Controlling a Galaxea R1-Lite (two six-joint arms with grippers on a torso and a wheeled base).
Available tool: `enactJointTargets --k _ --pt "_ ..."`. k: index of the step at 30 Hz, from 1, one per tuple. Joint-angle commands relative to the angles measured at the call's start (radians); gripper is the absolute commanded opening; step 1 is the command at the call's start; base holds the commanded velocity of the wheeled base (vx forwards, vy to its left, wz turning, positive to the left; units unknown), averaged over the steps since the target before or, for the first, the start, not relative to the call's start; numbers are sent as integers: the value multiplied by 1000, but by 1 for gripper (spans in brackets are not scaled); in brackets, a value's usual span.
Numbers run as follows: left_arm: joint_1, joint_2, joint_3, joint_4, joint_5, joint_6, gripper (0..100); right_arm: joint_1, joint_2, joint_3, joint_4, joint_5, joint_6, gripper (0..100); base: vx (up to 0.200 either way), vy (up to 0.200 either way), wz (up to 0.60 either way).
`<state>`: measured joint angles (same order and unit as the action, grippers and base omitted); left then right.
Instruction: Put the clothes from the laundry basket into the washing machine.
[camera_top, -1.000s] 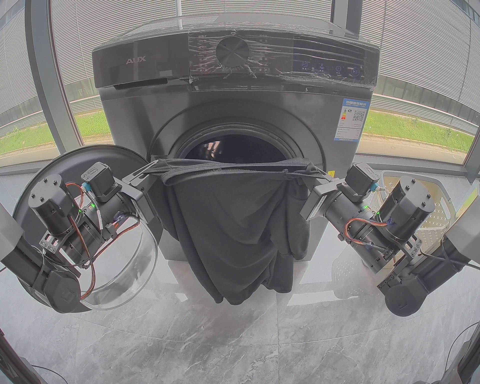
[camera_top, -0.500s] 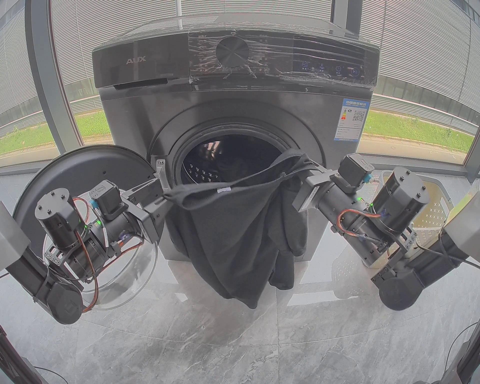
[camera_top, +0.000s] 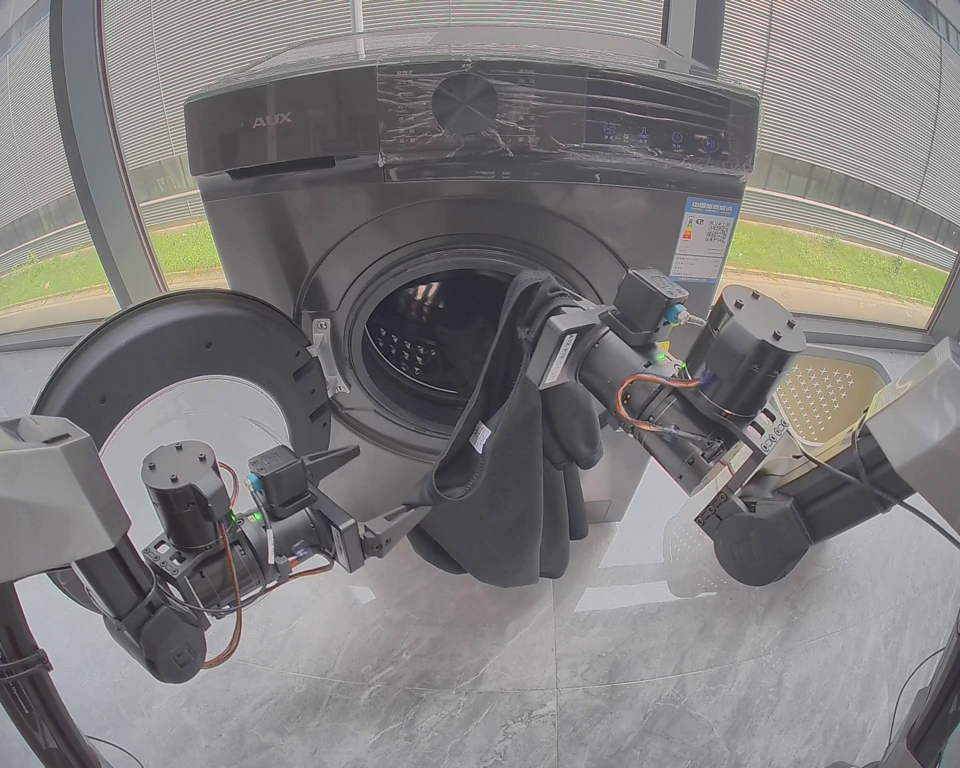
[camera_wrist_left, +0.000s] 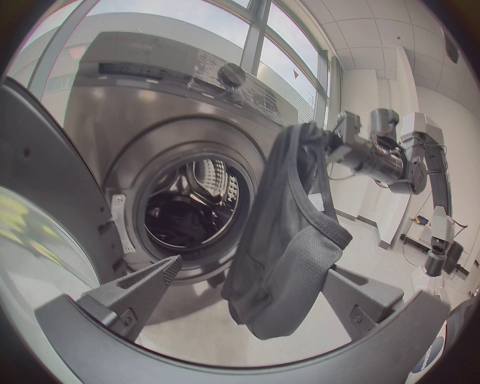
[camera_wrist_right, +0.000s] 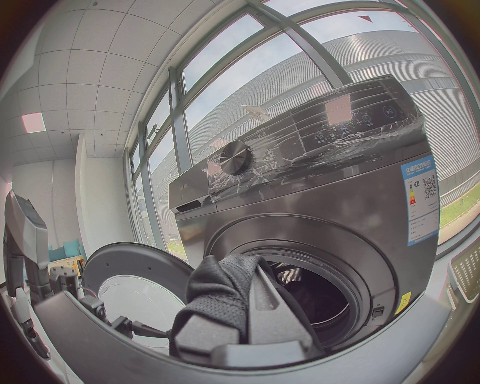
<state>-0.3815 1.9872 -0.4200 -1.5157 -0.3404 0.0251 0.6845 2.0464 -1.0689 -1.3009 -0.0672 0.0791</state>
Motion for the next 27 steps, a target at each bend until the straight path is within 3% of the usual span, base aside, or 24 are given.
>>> enactJointTargets --k 1,5,10,19,25,27 --pt "-50 87 -22 0 1 4 100 23 17 -20 11 0 -1 0 0 0 0" --pt "-60 168 -117 0 12 22 100 50 20 -16 8 0 -1 0 0 0 0" --pt "-71 234 -218 0 15 18 100 72 37 -17 3 0 -1 0 0 0 0" --pt "-80 317 -368 0 84 9 100 116 43 -6 -11 -2 -1 0 0 0 0" --pt "-73 358 -416 0 101 6 100 144 38 18 -12 -2 -1 0 0 0 0" --pt "-66 377 -434 2 106 7 100 148 38 20 -28 -23 -4 0 0 0 0"
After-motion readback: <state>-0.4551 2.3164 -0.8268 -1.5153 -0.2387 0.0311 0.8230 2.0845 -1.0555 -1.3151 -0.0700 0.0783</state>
